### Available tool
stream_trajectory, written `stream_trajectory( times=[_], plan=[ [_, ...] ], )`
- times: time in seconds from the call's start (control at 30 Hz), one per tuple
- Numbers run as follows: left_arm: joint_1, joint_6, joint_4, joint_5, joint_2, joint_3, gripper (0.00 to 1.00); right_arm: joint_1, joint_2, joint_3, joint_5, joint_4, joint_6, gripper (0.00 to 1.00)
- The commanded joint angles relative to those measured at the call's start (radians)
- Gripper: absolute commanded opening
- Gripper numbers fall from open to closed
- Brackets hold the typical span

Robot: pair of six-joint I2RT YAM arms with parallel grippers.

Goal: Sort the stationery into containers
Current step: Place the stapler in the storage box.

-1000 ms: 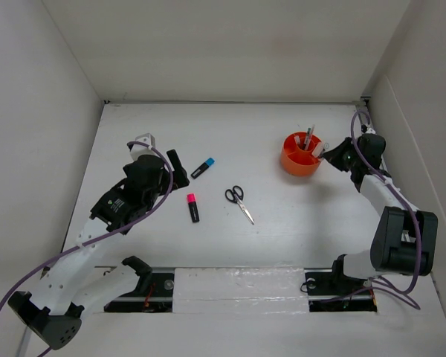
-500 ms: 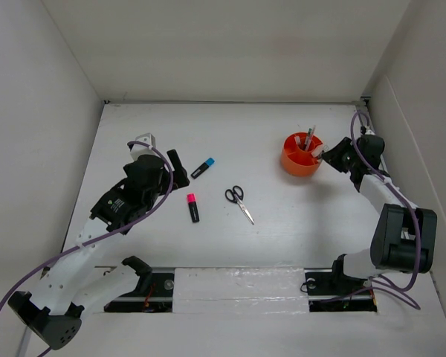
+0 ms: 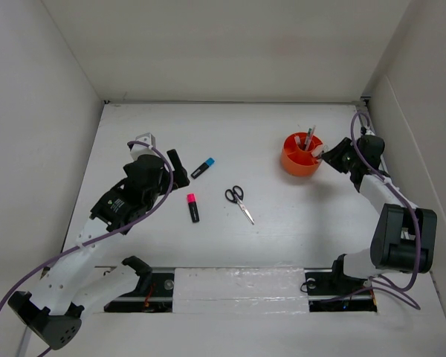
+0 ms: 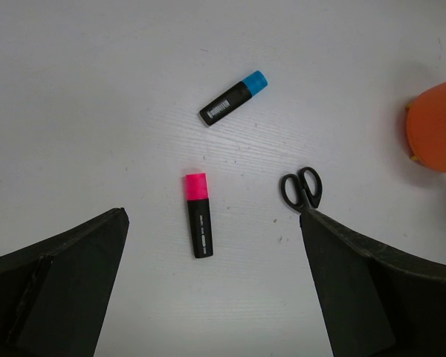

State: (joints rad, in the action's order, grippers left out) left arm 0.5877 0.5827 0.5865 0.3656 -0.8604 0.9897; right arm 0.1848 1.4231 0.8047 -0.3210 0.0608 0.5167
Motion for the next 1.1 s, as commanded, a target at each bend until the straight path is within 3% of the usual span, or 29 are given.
stream_trajectory(
  times=[0.0, 0.17, 0.3, 0.4, 0.47, 0.57, 1.07],
  plan=[
    [0.000, -0.015, -0.025, -0.005, 0.014, -0.003, 1.00, 0.007, -0.010, 0.001, 0.014, 0.040, -0.004, 0.30],
    [0.000, -0.015, -0.025, -0.005, 0.014, -0.003, 1.00, 0.007, -0.010, 0.001, 0.025, 0.040, -0.004, 0.20],
    [0.000, -0.015, -0.025, -0.005, 0.014, -0.003, 1.00, 0.007, 0.008, 0.001, 0.034, 0.040, -0.004, 0.17],
    [0.000, -0.015, -0.025, -0.005, 0.014, -0.003, 1.00, 0.007, 0.017, 0.001, 0.034, 0.040, -0.004, 0.17],
    [0.000, -0.015, -0.025, -0.005, 0.014, -0.003, 1.00, 0.007, 0.017, 0.001, 0.034, 0.040, -0.004, 0.25],
    [0.000, -0.015, -0.025, -0.005, 0.023, -0.003, 1.00, 0.007, 0.017, 0.001, 0.043, 0.040, -0.004, 0.30],
    [0.000, -0.015, -0.025, -0.005, 0.023, -0.003, 1.00, -0.011, 0.040, 0.021, 0.074, -0.009, -0.024, 0.27]
  ],
)
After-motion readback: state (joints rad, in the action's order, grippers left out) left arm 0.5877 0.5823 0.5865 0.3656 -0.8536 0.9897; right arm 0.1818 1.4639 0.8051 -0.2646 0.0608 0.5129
